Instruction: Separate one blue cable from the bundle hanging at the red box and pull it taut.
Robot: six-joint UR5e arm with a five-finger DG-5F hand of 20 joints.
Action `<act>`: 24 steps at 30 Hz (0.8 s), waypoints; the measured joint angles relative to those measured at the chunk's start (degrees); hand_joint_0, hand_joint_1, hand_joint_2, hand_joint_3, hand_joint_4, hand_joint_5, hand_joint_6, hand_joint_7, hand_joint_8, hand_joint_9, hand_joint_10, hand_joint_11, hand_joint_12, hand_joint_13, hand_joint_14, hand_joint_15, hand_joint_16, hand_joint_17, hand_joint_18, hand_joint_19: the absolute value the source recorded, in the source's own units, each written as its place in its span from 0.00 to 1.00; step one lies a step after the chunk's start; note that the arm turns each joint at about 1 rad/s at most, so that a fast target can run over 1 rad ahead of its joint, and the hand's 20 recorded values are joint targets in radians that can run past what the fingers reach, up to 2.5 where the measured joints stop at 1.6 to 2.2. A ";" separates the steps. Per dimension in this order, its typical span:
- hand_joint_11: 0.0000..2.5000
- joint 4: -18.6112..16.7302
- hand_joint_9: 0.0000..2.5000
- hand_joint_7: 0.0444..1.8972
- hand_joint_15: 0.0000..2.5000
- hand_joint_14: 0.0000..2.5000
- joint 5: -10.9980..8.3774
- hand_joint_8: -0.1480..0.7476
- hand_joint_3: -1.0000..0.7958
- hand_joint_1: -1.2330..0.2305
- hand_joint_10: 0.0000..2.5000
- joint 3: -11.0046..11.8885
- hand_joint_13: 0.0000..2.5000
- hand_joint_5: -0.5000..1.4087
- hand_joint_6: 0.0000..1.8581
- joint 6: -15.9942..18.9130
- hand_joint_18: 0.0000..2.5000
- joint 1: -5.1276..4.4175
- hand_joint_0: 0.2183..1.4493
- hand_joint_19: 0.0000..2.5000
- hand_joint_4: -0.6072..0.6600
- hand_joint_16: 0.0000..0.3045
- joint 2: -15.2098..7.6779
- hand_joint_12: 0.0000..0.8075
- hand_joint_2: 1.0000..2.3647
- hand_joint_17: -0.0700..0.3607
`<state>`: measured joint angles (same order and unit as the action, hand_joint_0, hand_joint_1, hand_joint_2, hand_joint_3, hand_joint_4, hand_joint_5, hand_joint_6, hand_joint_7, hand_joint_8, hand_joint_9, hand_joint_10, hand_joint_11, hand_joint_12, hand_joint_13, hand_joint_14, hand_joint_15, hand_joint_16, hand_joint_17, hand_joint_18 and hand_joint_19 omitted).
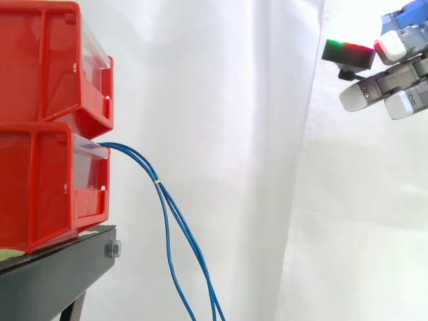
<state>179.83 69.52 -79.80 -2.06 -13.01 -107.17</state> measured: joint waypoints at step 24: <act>0.07 -3.58 0.15 0.40 0.00 0.00 -3.11 0.51 0.28 0.29 0.00 -0.09 0.12 0.13 0.27 -1.99 0.21 0.26 0.30 0.00 0.71 0.09 -6.13 0.30 0.00 0.30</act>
<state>176.25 66.41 -79.89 -4.05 -12.75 -113.30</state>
